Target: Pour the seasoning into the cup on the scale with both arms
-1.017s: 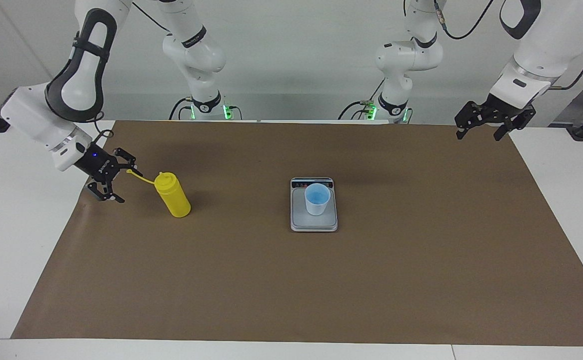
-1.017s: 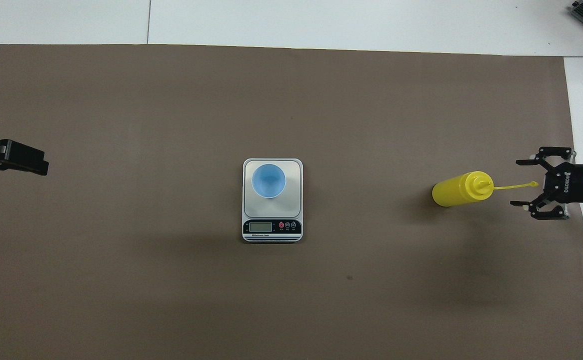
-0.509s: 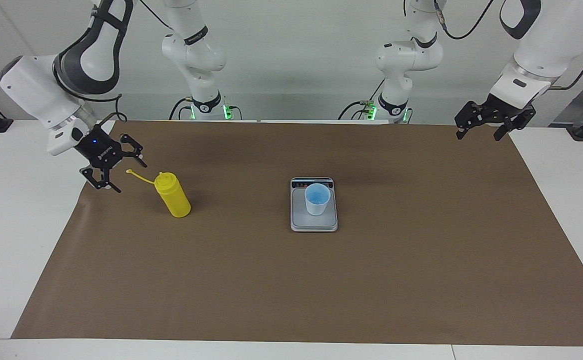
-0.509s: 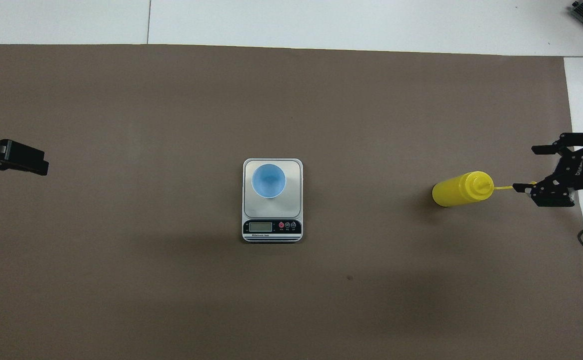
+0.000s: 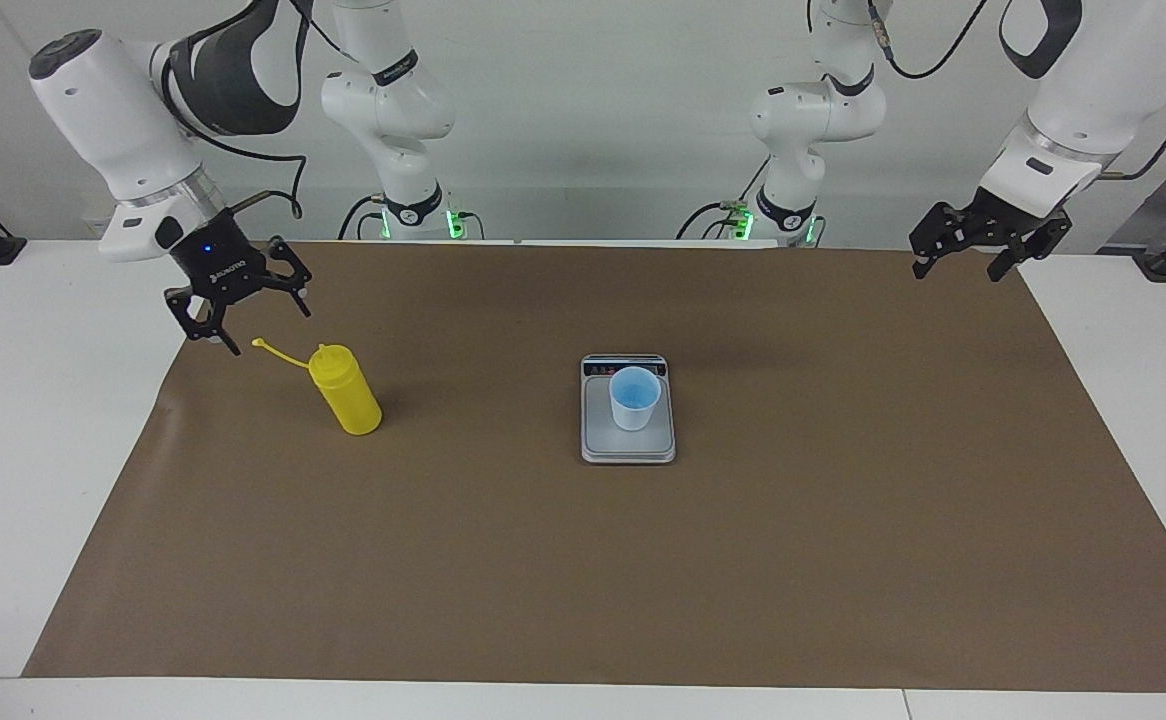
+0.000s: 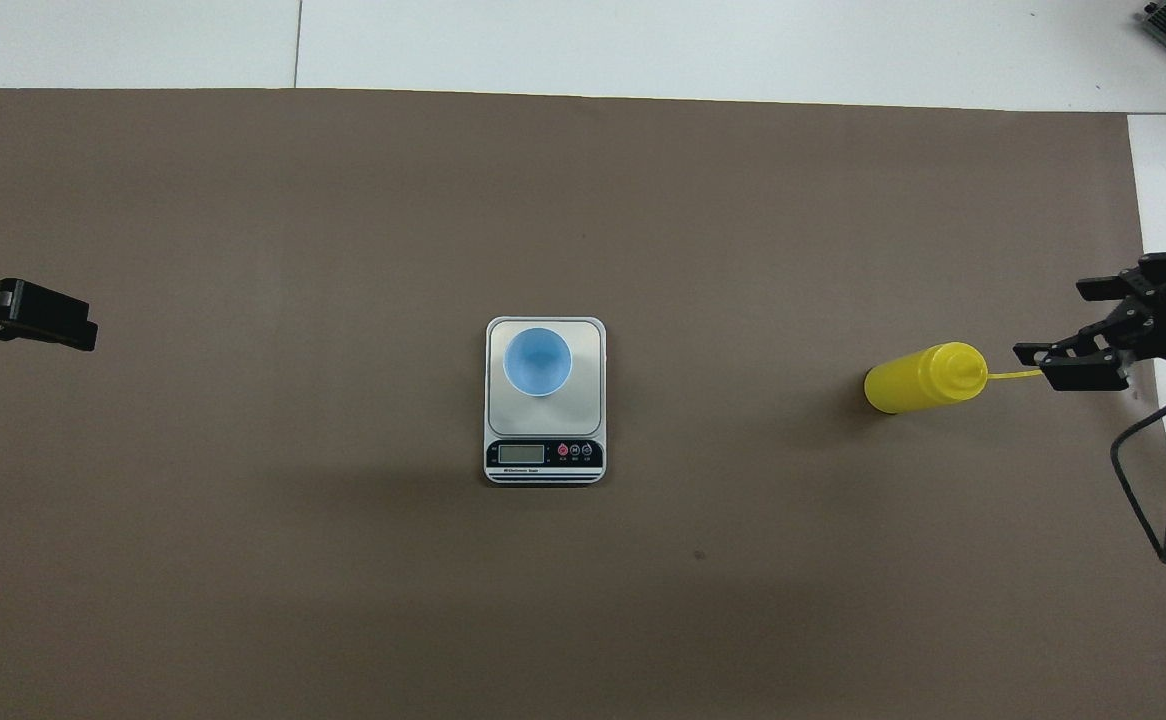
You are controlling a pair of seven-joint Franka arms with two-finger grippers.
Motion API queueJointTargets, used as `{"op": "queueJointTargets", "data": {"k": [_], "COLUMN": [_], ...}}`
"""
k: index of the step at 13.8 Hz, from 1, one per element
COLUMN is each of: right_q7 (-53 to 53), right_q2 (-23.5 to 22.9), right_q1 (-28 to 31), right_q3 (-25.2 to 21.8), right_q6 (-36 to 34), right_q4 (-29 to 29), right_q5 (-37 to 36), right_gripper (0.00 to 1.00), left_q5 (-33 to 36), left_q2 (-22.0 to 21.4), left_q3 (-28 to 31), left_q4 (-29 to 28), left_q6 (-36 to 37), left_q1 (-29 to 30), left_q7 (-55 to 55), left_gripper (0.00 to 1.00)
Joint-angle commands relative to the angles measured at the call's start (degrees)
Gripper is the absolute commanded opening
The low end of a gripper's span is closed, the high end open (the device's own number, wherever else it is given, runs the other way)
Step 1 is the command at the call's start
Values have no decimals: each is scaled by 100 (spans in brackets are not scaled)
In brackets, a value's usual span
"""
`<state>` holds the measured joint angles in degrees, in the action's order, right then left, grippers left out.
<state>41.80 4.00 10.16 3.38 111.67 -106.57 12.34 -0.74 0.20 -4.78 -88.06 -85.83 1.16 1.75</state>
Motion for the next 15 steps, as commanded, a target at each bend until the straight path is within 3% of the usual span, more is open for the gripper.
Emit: {"op": "queueJointTargets", "data": {"k": [1,4,8,11,15], "right_q7": [-1467,-2709,-2923,-3010,-4671], "right_q2": [-119,-382,-400,-400,-374], "right_q1": [-365,-786,-1165,-1174,-1166], "right_q3": [13,13,13,13,127], "right_q6": [-338,-874,-946,-1147,-1516], "right_q4": [495,1259,1402,1490,1472], "right_q5": [-512,-898,-1637,-1692,-1577], "right_gripper": [100,100,100,100,100], "left_q5": [83,83,83,83,83], "left_q2": [-160,-160,-160,-160,-160], "left_q3": [-23,-23,-32,-23,-23], "left_q4": [-167,-167,-167,-167,-167], "left_q6": [22,22,22,22,22], "left_q1": [60,60,60,60,60], "left_q7": [80,80,80,80,80], "left_gripper": [100,100,100,100,100]}}
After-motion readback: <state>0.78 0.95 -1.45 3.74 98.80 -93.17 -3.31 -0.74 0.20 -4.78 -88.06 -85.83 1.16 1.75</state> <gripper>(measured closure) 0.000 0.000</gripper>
